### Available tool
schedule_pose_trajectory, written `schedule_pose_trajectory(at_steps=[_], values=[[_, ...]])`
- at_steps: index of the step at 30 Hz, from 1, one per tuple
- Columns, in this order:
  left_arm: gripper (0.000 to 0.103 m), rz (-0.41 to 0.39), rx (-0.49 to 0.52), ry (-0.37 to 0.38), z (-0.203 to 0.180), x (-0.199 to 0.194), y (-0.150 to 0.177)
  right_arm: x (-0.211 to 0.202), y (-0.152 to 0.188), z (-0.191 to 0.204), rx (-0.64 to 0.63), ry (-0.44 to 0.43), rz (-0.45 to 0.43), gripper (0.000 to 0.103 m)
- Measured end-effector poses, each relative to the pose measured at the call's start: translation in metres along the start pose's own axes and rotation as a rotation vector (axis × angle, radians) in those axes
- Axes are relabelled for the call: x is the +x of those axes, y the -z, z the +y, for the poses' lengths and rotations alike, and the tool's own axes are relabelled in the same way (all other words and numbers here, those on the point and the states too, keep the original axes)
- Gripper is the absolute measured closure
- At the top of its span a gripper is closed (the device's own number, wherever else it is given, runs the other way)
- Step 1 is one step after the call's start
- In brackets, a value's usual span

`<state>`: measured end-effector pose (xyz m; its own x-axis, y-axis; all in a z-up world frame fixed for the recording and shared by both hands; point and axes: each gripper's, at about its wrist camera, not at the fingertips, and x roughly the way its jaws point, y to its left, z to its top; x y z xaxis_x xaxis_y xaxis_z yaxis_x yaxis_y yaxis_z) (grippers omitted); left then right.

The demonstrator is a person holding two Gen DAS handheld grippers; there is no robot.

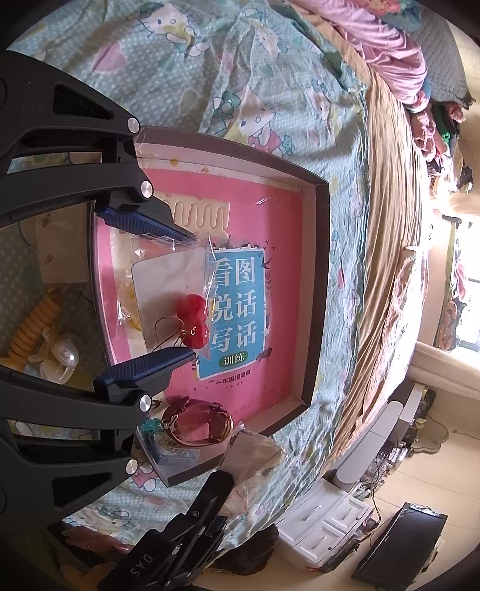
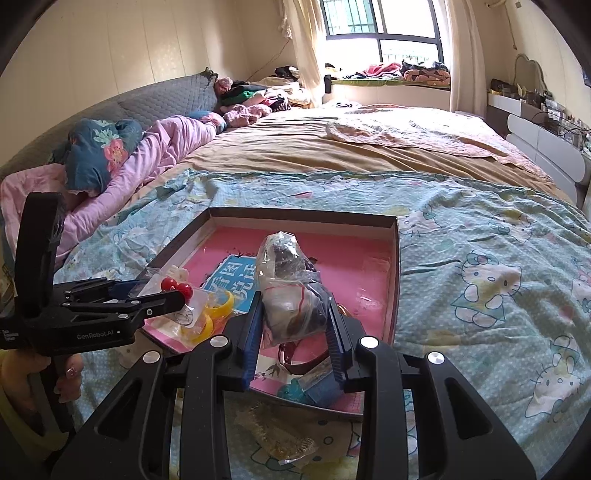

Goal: Organize jewelry
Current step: 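Carry the red earrings over the tray while the right gripper carries the white bag there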

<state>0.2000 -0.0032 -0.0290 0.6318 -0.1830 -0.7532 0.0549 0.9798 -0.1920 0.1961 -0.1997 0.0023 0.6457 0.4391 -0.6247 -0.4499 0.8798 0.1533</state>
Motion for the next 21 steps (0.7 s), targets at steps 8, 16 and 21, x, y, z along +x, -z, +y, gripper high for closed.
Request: schedule_pose_trajectory(at_steps=[8,16,21], values=[[0.055,0.025,-0.007,-0.002,0.009,0.013,-0.002,0.023,-0.003,0.004,-0.016,-0.006,0.037,0.073],[0.055,0.032,-0.014,-0.002,0.017,0.02,-0.005,0.044,0.002,0.01,-0.031,-0.007,0.089,0.073],[0.055,0.032,-0.016,-0.003,0.022,0.022,-0.009,0.055,0.006,0.009,-0.034,0.0,0.122,0.073]])
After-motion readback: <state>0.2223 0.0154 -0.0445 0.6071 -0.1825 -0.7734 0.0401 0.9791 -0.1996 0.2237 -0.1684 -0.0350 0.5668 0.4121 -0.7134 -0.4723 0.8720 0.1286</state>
